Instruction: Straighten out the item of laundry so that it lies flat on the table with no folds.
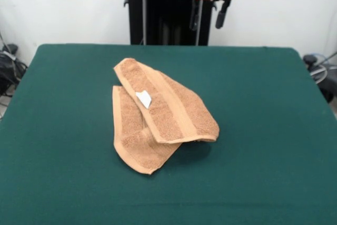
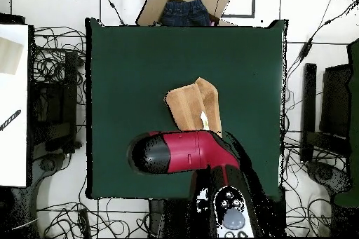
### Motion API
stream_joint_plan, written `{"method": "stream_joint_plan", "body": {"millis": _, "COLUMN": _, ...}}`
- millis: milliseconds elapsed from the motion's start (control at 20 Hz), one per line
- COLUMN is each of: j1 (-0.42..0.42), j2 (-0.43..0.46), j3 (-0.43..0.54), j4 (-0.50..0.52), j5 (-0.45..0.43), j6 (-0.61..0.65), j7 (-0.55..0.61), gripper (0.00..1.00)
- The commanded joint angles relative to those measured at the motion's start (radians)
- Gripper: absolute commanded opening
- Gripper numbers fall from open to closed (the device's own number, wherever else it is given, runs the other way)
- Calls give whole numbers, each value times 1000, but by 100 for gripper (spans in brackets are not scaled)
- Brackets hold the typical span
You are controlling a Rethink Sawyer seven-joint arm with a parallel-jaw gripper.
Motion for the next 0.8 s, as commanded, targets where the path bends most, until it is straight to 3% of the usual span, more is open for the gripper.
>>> {"method": "stream_joint_plan", "body": {"millis": 50, "j1": 15, "j2": 5, "j3": 0, "j4": 5, "j5": 13, "j6": 48, "j7": 118, "gripper": 100}}
{"method": "stream_joint_plan", "body": {"millis": 400, "j1": -13, "j2": 2, "j3": 14, "j4": -9, "j5": 18, "j6": 83, "j7": 76, "gripper": 100}}
{"method": "stream_joint_plan", "body": {"millis": 800, "j1": 34, "j2": -11, "j3": 11, "j4": -45, "j5": 28, "j6": 138, "j7": 110, "gripper": 100}}
